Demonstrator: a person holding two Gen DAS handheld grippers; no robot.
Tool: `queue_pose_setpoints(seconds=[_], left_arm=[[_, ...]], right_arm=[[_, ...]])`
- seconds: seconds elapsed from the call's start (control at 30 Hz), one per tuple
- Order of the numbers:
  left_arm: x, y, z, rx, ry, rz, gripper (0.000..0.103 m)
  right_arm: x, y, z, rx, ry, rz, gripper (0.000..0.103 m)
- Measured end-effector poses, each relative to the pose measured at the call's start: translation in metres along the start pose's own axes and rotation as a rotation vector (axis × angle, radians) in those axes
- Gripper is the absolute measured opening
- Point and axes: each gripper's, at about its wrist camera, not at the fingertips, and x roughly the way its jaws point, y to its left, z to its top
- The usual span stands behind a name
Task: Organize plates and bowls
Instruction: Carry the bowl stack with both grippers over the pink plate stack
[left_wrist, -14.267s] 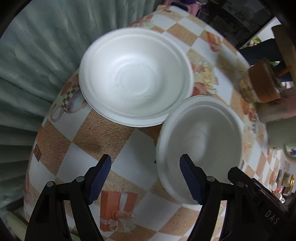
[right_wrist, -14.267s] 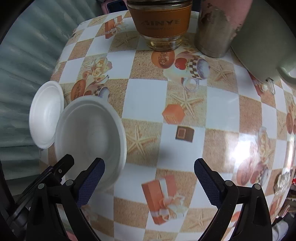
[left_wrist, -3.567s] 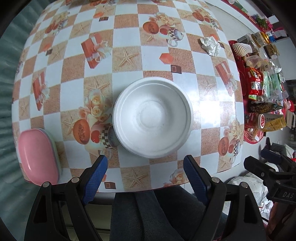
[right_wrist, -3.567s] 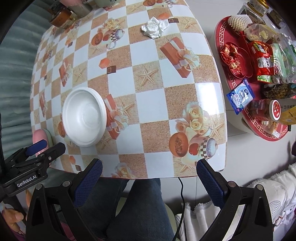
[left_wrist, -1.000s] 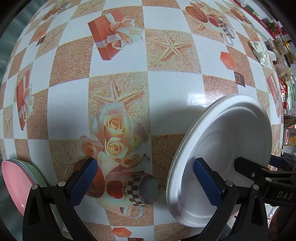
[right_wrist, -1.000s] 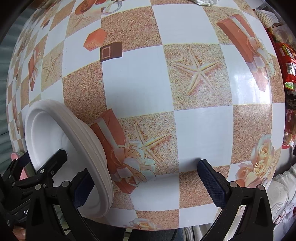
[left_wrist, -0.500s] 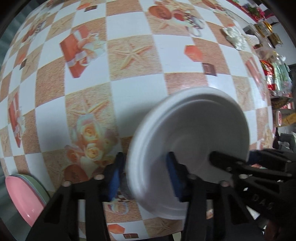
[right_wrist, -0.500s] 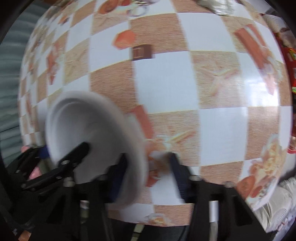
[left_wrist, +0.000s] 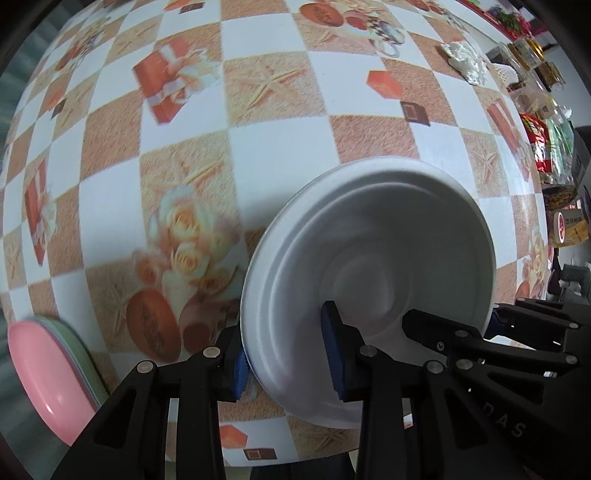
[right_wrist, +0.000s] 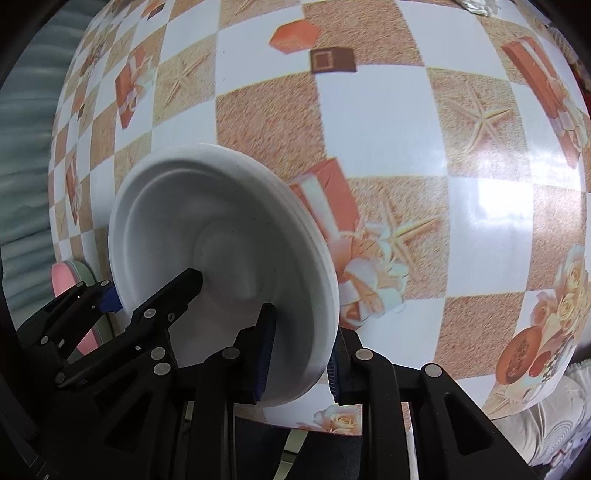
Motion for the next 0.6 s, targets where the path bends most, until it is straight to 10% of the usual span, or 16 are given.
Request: queue_pose_setpoints(seconds=[0.6], left_arm=[[0.003, 0.025, -0.087, -0.017, 0.036, -0.009, 0.038]], right_arm=[[0.021, 0.031, -0.045, -0.061, 0.025, -0.018, 0.027]])
